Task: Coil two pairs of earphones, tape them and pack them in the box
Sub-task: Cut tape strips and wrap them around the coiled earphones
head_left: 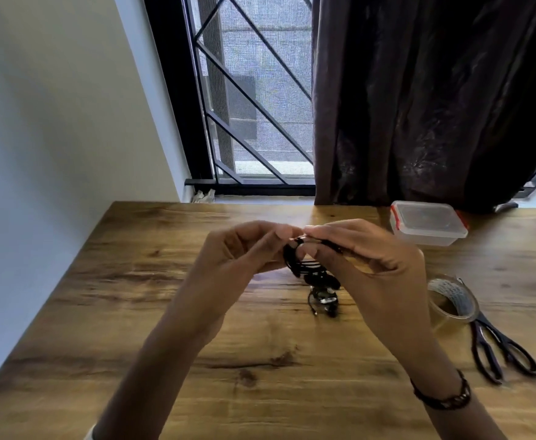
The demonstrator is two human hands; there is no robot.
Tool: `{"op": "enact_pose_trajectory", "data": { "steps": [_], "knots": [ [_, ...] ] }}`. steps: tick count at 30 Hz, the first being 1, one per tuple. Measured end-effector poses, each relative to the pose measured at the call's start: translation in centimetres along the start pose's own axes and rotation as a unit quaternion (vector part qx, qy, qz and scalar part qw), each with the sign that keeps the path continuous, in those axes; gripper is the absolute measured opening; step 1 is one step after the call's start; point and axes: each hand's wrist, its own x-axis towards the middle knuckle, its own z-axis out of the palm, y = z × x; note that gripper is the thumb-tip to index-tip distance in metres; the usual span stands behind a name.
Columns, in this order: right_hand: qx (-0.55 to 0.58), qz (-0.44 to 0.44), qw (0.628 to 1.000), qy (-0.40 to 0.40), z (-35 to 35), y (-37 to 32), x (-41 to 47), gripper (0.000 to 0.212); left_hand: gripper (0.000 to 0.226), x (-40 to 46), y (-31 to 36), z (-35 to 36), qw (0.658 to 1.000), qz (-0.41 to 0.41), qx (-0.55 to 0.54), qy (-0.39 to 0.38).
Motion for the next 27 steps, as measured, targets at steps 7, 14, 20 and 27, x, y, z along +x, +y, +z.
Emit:
{"op": "enact_pose_trajectory", "data": {
  "steps": [7, 14, 20, 27],
  "knots": [
    [0.165, 0.187, 0.963, -0.097, -1.6, -1.0, 0.5, 0.041, 0.01, 0.5, -0.4, -0.5, 0.996, 0.081, 0.019, -0.016],
    [0.062, 0.137, 0.988, 0.038, 0.2, -1.2, -0.6, 0.035, 0.017, -0.2, -2.6, 1.2, 0.976, 0.099, 0.053, 0.187],
    [-0.077, 0.089, 0.992, 0.035, 1.9, -1.4, -1.8, 0.033, 0.019, -0.6, -2.8, 2.1, 0.989, 0.071, 0.04, 0.124],
    [-0.141, 0.057, 0.988, 0.018, -0.6, -1.5, 0.1, 0.021, 0.028, 0.4, -2.0, -0.5, 0.996, -0.085, -0.028, -0.02]
  ]
}}
